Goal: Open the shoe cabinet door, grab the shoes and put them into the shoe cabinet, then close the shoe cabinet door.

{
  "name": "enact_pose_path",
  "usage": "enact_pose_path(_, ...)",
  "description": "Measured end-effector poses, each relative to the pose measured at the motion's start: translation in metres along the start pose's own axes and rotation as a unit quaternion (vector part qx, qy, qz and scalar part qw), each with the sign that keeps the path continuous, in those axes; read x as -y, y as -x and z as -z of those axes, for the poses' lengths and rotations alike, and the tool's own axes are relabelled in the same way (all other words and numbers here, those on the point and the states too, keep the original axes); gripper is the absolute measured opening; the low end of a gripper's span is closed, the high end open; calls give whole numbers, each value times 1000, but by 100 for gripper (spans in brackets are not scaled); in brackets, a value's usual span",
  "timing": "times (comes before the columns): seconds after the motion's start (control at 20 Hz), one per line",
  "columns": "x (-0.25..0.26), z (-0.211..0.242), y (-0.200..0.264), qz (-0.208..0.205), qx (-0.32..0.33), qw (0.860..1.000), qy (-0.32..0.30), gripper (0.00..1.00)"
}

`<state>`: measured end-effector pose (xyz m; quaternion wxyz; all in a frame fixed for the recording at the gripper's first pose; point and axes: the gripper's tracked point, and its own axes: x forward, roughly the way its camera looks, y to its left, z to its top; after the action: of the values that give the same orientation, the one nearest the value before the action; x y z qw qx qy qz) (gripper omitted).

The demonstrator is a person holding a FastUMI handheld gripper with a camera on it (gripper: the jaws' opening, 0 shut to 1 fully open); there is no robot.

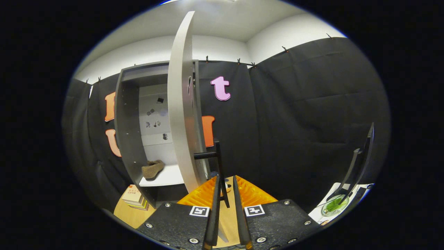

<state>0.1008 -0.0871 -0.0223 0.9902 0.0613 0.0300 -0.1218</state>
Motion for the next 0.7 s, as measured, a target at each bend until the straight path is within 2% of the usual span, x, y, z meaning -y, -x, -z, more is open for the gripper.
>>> enact_pose_path(0.15, 27, -6, -12, 25, 6, 1000, 8, 18)
enact_pose_path(0.25, 43, -10, -17, 39, 5, 999, 7, 18)
enact_pose_path(0.6, 43, -10, -17, 28, 6, 1000, 3, 18)
enact_pose_path(0.7, 46, -9, -17, 37, 8, 999, 14, 17)
